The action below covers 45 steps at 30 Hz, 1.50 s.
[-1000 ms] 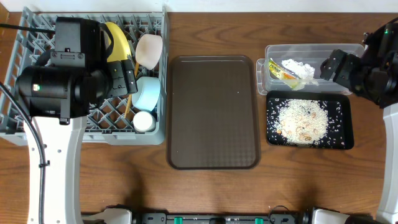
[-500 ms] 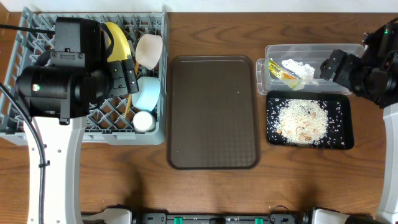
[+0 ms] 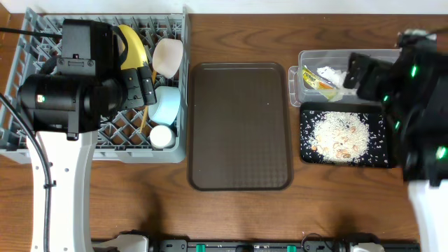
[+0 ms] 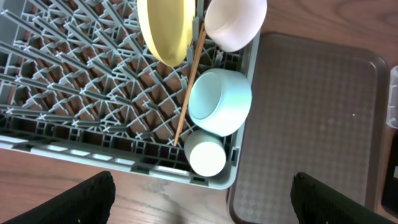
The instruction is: Sort waste into correct bins and load items into the dishwasher
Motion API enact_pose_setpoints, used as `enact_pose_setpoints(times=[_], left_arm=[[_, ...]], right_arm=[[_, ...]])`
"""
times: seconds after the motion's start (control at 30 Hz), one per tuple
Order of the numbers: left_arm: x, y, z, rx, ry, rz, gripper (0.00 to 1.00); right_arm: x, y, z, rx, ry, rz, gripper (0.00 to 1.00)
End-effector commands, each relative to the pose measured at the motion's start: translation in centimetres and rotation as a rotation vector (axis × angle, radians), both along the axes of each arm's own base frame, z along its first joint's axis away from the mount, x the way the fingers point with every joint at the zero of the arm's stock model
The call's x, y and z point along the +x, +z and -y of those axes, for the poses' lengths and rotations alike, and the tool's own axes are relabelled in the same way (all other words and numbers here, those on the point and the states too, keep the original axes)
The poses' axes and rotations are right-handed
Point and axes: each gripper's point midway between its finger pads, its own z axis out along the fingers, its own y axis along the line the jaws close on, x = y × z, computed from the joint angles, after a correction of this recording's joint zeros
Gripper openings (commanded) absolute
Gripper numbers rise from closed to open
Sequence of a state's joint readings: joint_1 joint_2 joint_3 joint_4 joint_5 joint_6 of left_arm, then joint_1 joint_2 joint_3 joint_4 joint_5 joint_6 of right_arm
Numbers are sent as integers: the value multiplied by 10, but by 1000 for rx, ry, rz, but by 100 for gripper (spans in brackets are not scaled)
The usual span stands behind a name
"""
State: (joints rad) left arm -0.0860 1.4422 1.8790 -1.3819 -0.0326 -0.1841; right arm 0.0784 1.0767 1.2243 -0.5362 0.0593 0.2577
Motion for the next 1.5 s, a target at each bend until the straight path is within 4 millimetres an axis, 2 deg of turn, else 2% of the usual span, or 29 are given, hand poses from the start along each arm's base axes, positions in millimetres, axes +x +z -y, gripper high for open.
enact_pose_setpoints(times=[0.0,0.1,0.5,0.6,0.8,0.93,1.07,1.2,1.47], left_arm=[[0,0,-1,-3,10,-1,91],[0,0,-1,-3,10,-1,92],[0,0,-1,-3,10,-1,92],[0,0,-1,-3,10,-1,92],[0,0,-1,-3,10,-1,93],[0,0,-1,-3,10,-1,93],[0,0,-1,-3,10,-1,93],[0,0,-1,-3,10,-1,93],[0,0,-1,-3,10,-1,93]], right_arm=[[-13,-22,-1,-36,-3,42,99],[-24,-43,-3,-19,22,102,99],[-73,-152,-4,5,49,285,99],[-84,-166,-6,8,55,319,99],[-97,-180,-4,10,53,352,99],[-102,-191,-7,10,70,308,99],[-109,-210,-15,17,124,233,99],[-112,-191,-16,3,135,317,99],[-111,-193,-16,1,134,309,99]])
